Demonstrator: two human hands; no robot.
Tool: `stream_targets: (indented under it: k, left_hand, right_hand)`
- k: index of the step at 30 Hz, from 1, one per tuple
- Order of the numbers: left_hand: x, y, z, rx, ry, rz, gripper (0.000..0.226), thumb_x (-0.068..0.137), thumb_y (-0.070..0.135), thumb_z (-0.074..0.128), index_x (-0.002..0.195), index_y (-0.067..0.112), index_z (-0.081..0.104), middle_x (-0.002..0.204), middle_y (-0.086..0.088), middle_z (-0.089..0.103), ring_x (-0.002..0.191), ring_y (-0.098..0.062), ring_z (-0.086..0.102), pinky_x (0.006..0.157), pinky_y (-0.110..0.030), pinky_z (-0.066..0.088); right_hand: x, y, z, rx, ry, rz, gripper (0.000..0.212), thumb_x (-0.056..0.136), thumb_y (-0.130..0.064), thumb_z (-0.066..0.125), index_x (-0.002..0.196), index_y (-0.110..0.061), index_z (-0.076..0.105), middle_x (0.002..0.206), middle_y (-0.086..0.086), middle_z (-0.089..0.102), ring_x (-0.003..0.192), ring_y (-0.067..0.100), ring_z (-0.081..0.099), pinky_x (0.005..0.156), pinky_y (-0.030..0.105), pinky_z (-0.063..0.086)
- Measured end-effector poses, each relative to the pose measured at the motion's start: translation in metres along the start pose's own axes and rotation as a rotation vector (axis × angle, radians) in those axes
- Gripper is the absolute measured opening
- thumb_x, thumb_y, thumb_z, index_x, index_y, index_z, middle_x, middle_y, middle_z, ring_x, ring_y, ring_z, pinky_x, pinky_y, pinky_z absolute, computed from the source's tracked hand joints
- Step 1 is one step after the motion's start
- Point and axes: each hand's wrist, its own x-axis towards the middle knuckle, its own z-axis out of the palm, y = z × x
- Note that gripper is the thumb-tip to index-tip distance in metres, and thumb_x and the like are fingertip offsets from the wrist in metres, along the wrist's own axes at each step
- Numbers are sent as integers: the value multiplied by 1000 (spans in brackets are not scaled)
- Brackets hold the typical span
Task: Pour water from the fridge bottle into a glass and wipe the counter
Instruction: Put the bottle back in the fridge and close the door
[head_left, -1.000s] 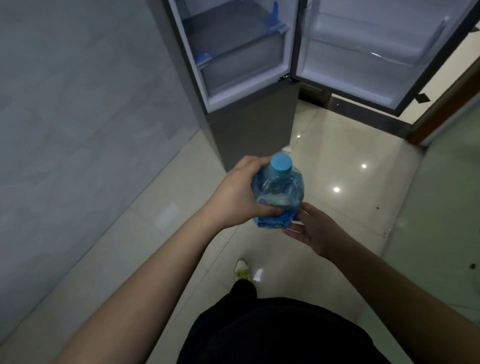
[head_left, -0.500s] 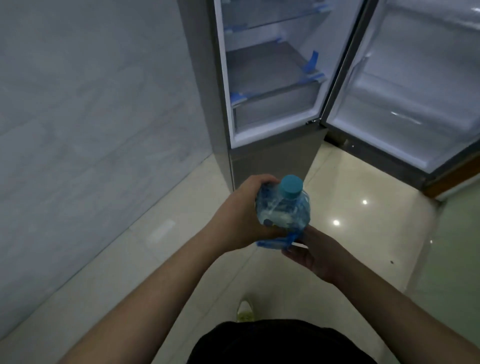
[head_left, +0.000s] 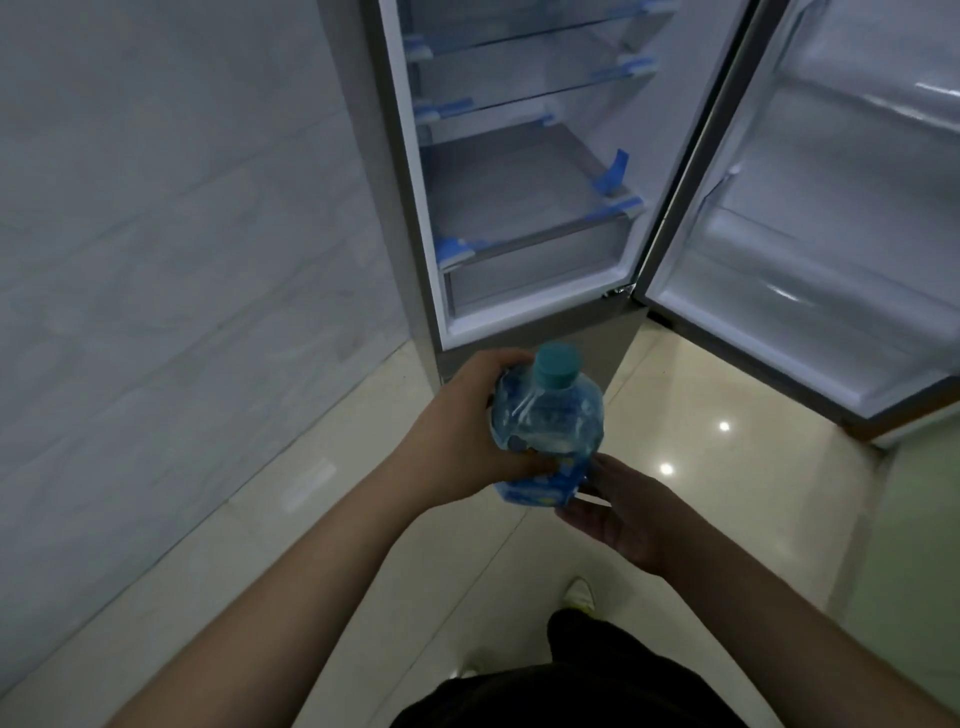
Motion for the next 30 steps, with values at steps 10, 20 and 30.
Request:
stream_targets:
  k: [10, 20, 30]
  left_hand:
    - [112, 34, 16, 15, 130, -88, 88, 58, 41, 90, 134, 30, 47, 126, 12, 54, 113, -2, 55, 94, -29, 52]
    - [199, 51, -24, -78, 246, -66, 88, 57, 43, 88, 136, 30, 51, 125, 12, 61, 115, -5, 60, 98, -35, 53]
    - [266, 56, -96, -17, 361, 35, 85, 59, 40, 89, 132, 33, 48, 119, 23, 60, 108, 9, 58, 90, -17, 53]
  right_hand:
    - [41, -129, -30, -145, -167, -3, 22, 98, -18, 55, 116, -12, 65, 114, 13, 70, 104, 27, 68, 92, 39, 54]
    - [82, -221, -7, -227, -317, -92, 28, 98, -27, 52, 122, -13, 61, 110, 6, 73, 103, 20, 69, 90, 35, 56]
    - [111, -290, 68, -140, -293, -206, 26, 99, -19, 51, 117, -4, 61, 112, 18, 70, 92, 27, 72, 78, 36, 60]
